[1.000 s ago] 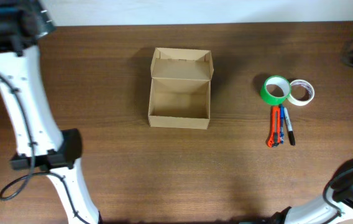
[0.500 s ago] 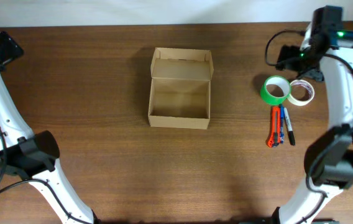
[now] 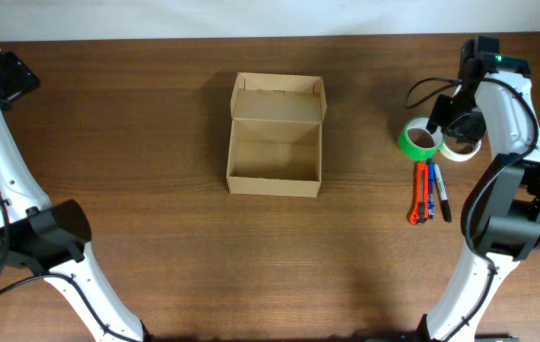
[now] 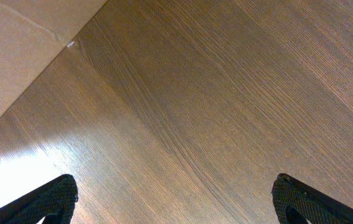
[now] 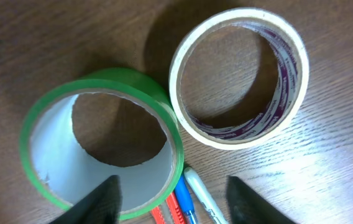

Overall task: Pack container
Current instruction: 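Move the right gripper over the green tape roll and grasp it, then carry the green tape roll into the box and release it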

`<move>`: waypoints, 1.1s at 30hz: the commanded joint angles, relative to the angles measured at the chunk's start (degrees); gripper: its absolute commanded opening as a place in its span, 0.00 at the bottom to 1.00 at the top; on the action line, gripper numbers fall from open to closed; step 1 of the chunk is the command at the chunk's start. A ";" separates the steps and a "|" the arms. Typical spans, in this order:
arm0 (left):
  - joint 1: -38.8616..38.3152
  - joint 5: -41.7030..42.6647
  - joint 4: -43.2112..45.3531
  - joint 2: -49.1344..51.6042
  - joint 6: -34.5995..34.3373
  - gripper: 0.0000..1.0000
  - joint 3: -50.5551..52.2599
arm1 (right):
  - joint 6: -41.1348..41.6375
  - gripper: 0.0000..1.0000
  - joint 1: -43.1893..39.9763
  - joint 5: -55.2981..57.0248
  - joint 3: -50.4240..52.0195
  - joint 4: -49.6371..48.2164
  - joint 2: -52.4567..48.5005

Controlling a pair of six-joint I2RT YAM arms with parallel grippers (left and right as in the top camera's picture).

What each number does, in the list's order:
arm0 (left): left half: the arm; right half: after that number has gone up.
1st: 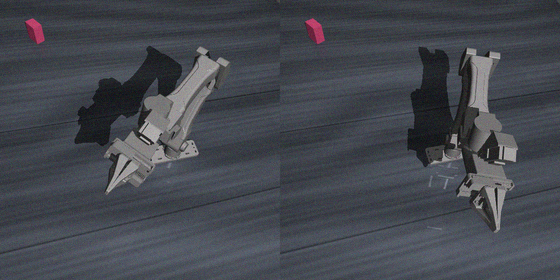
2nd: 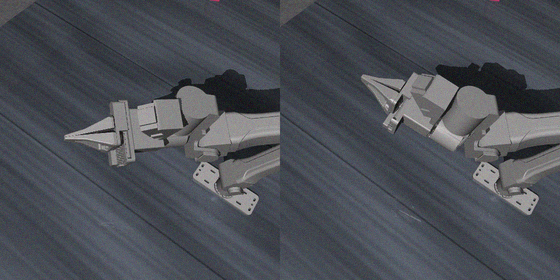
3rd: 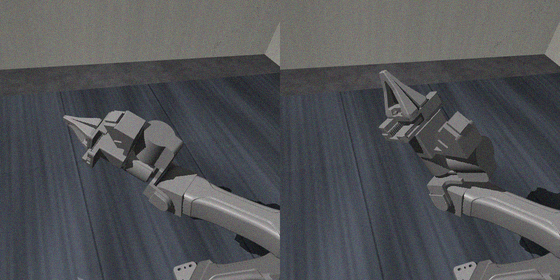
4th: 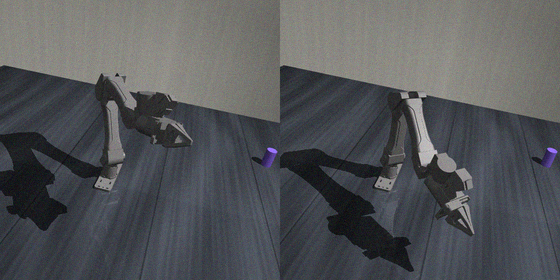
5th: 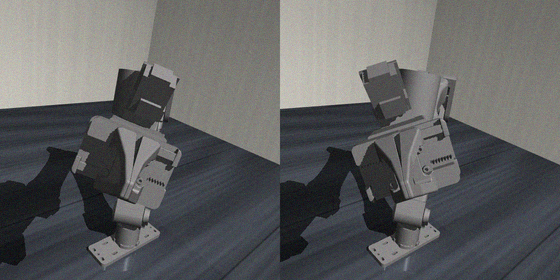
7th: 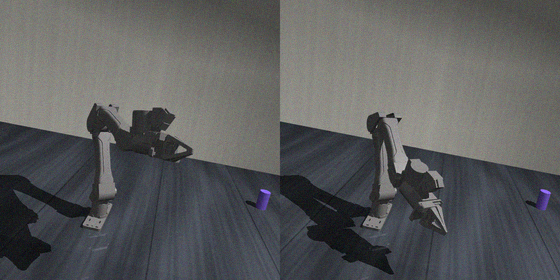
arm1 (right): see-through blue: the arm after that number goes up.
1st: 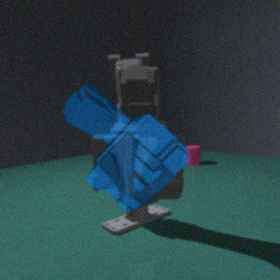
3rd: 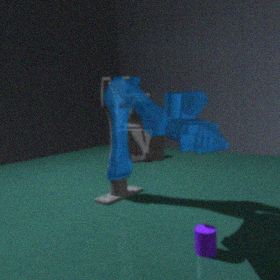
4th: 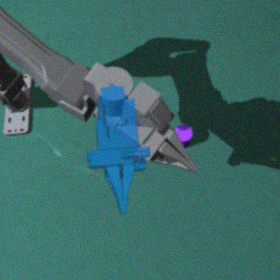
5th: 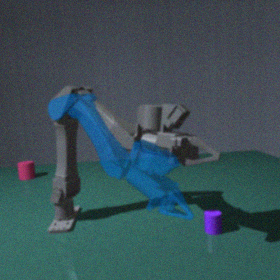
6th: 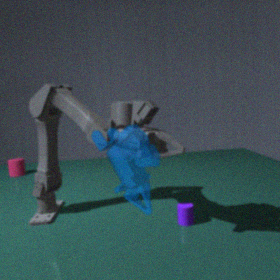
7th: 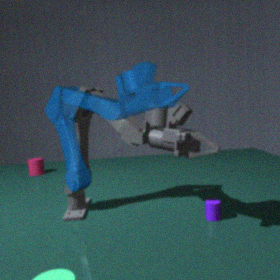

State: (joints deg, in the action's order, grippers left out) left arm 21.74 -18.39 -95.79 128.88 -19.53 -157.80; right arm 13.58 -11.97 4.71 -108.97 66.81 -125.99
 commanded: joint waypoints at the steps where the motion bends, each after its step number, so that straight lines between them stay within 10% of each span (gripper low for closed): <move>1: 0.39 0.48 0.13 -1.60 -0.76 1.00 0.37 | 0.92 0.47 -0.07 0.48 -0.81 0.33 -2.23; 21: 0.39 0.48 0.13 -1.60 -0.76 1.00 0.37 | 3.91 0.35 -0.07 1.16 -0.81 -0.15 -6.36; 26: 0.39 0.48 0.13 -1.60 -0.76 1.00 0.37 | 4.11 0.04 -0.07 1.14 -0.83 -0.44 -6.58; 33: 0.39 0.48 0.13 -1.60 -0.76 1.00 0.37 | 0.72 0.04 0.48 1.16 -2.27 1.77 -4.57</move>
State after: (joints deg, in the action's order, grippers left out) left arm 21.74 -18.35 -95.77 128.88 -19.51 -157.80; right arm 16.38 -11.92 5.15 -109.14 67.75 -132.14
